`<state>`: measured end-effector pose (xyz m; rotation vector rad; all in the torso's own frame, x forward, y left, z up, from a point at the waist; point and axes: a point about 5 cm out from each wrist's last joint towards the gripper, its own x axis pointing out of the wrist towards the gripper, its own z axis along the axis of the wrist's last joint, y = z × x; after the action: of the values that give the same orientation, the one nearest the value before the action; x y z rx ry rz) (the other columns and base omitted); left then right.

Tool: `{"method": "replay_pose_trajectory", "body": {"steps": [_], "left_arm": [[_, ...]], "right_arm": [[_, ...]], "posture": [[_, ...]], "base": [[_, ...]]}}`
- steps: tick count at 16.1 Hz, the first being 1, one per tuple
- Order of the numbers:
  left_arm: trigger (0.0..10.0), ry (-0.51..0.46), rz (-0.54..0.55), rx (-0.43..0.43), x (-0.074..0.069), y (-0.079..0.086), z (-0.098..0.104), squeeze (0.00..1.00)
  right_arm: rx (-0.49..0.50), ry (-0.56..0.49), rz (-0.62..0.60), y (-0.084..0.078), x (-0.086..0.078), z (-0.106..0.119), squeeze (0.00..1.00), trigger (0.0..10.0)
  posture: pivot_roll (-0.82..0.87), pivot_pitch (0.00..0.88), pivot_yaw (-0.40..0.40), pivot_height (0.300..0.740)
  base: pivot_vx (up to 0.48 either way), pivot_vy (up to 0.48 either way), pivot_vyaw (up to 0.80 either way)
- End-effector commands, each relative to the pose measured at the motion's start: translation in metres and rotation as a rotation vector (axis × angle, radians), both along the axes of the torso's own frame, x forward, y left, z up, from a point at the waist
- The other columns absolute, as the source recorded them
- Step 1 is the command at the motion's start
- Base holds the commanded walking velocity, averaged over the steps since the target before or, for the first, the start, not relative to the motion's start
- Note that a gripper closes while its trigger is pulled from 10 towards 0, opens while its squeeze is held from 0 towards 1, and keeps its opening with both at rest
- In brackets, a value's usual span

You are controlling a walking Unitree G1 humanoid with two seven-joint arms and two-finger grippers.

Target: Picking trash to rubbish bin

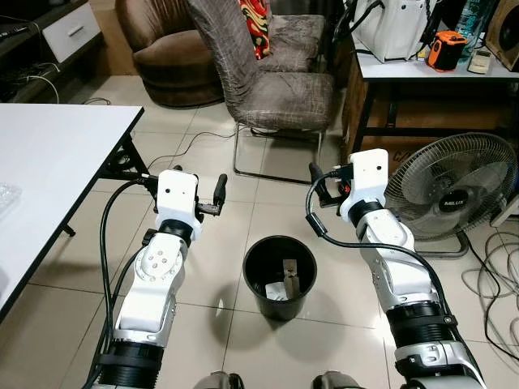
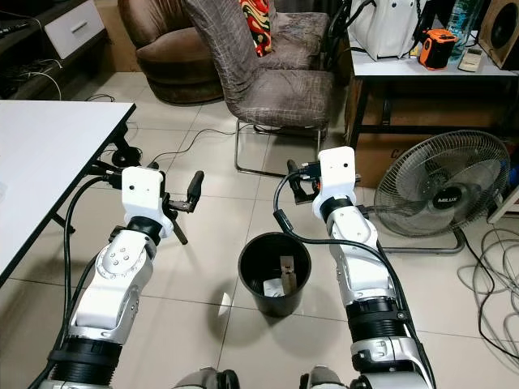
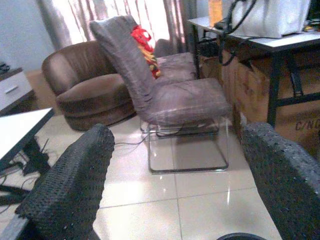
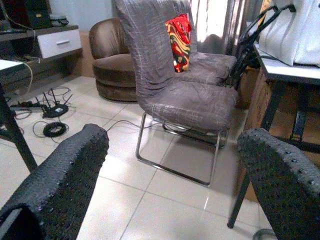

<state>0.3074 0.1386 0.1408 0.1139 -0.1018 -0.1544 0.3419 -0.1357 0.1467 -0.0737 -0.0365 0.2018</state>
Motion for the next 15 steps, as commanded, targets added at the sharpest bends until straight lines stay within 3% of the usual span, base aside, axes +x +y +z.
{"method": "replay_pose_trajectory", "body": {"steps": [1,15], "left_arm": [[10.0,0.018,0.016,0.008,-0.002,0.0041,-0.0028,0.0],[10.0,0.033,0.083,0.004,-0.0049,0.0036,-0.0041,0.0]], "right_arm": [[0.01,-0.024,0.018,0.0068,0.0009,0.0091,0.0,10.0],[-0.002,0.002,0.038,0.009,-0.0026,0.0067,0.0,10.0]], "posture": [[-0.15,0.091,0.1,0.74],[-0.15,0.126,0.091,0.74]], "base": [[0.0,0.0,0.8],[0.0,0.0,0.8]]}}
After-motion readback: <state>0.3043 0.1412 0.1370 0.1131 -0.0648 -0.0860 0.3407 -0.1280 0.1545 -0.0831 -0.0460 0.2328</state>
